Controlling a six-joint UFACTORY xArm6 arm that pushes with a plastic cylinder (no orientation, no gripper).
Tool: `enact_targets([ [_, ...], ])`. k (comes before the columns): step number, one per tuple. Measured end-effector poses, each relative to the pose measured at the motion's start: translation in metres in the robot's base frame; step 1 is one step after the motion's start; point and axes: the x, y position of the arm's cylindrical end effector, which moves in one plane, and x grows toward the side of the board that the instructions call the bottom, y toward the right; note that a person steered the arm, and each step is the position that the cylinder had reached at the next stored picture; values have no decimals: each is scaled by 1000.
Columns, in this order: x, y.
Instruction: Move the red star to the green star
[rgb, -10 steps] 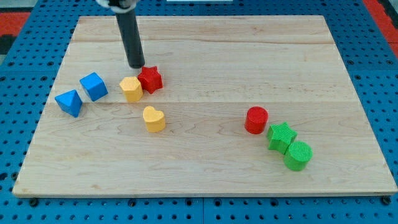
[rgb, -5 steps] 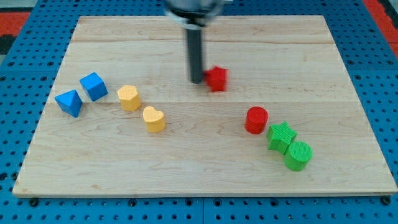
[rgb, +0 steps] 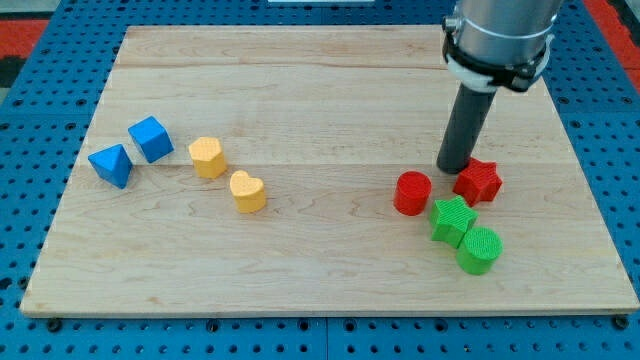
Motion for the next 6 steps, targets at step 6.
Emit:
enact_targets([
  [6,12,-3],
])
